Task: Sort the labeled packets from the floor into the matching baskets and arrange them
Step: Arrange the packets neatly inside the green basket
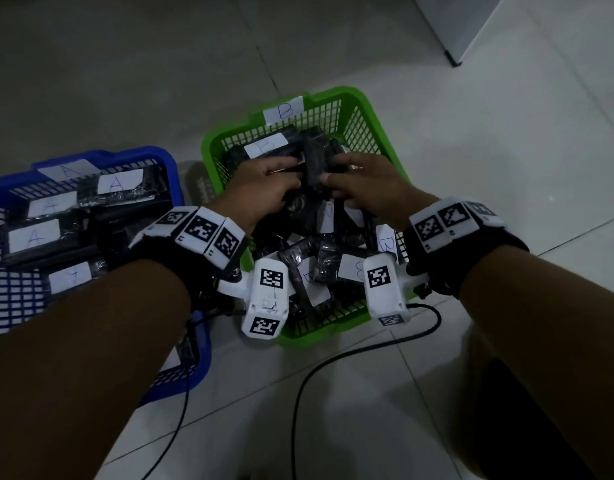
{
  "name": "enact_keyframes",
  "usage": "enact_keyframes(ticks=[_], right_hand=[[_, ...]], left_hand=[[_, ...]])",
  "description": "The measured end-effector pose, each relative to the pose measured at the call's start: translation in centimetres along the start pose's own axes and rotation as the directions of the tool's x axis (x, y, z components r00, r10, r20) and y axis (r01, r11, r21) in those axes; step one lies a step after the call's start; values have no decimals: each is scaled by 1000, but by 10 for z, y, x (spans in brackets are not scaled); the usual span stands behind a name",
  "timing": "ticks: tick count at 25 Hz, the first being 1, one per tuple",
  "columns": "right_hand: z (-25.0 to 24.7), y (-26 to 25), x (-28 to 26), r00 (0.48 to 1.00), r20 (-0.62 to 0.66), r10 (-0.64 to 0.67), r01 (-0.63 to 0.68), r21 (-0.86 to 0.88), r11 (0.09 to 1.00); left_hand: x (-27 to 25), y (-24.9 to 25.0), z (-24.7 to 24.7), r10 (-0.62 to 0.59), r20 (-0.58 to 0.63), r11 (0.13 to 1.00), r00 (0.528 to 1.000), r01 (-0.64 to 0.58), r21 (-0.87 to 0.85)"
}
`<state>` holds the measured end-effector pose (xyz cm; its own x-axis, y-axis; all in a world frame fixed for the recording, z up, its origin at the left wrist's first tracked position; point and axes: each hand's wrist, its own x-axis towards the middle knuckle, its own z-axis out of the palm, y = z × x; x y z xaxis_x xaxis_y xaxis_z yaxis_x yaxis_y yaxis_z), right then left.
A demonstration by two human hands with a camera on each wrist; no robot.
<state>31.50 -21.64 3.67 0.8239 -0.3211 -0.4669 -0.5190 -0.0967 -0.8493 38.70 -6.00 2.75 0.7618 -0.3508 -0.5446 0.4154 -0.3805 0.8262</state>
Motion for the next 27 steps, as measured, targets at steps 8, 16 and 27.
enact_keyframes(ticks=[8, 16, 27], right_hand=[[-11, 14, 28, 945, -325, -48, -39, -256, 966], [-18, 20, -16, 985, -133, -109, 4, -618, 786], [-12, 8, 12, 995, -5, 103, -97, -373, 923]], left_hand=[[-5, 5, 11, 23, 124, 999, 992, -27, 33], [-2, 3, 20, 103, 221, 937, 970, -169, 304], [-15, 3, -6, -47, 389, 481, 920, -321, 816]])
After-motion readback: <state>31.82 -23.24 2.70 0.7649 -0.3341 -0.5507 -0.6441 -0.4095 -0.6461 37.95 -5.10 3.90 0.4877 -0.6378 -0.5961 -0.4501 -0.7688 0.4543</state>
